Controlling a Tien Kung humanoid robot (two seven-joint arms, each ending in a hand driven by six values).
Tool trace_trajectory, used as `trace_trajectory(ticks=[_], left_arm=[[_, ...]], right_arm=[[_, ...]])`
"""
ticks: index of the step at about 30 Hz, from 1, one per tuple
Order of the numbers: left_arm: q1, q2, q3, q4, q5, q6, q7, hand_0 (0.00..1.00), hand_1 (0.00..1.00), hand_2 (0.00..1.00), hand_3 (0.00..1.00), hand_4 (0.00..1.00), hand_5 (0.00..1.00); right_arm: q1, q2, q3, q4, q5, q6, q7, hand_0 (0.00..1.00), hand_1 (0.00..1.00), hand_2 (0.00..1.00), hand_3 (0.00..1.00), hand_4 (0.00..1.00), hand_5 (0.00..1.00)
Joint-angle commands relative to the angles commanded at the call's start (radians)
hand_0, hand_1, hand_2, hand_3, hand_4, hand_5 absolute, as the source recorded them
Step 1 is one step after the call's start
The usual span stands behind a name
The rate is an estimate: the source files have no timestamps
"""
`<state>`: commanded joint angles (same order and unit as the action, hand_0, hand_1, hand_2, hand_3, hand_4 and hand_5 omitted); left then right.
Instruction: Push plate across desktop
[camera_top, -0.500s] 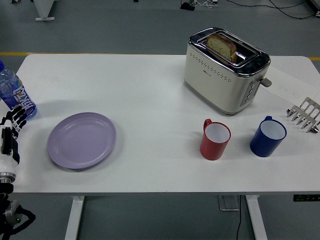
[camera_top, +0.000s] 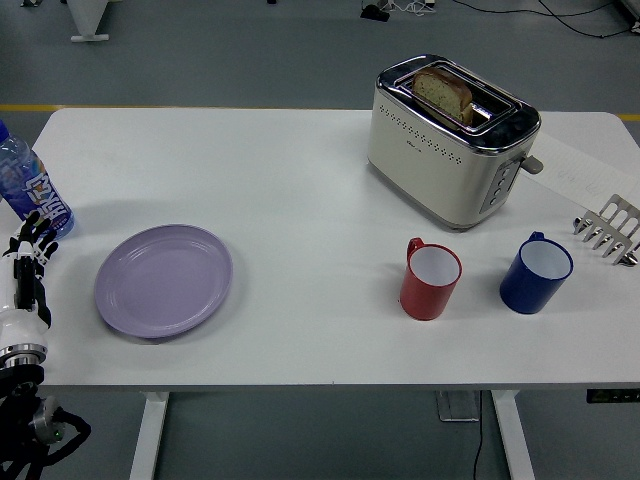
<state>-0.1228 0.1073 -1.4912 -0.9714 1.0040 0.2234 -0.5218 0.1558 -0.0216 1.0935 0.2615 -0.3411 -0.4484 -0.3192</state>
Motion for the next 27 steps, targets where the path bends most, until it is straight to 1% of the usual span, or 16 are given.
trace_trajectory(ticks=[3, 7, 20, 27], left_arm=[[-0.006, -0.013, -0.004, 0.005, -0.001, 0.0, -0.002, 0.87, 0.875, 0.898, 0.893, 0.507, 0.998], [-0.015, -0.024, -0.002, 0.01, -0.007, -0.001, -0.004, 0.87, 0.875, 0.898, 0.893, 0.507, 0.998], [-0.022, -0.045, 0.026, 0.029, -0.004, -0.002, -0.006, 0.868, 0.875, 0.897, 0.895, 0.507, 0.998], [-0.041, -0.051, 0.058, 0.052, -0.006, -0.001, -0.011, 0.868, 0.875, 0.896, 0.894, 0.508, 0.998]], right_arm=[[0.001, 0.001, 0.0, 0.0, -0.001, -0.001, -0.001, 0.551, 0.451, 0.592, 0.58, 0.295, 0.47], [0.004, 0.0, 0.002, 0.0, -0.007, 0.0, -0.002, 0.551, 0.451, 0.592, 0.58, 0.295, 0.47], [0.006, -0.001, 0.003, 0.0, -0.01, 0.0, -0.001, 0.551, 0.451, 0.591, 0.579, 0.293, 0.468], [0.007, -0.001, 0.006, 0.0, -0.019, 0.001, -0.004, 0.551, 0.451, 0.59, 0.579, 0.294, 0.469]])
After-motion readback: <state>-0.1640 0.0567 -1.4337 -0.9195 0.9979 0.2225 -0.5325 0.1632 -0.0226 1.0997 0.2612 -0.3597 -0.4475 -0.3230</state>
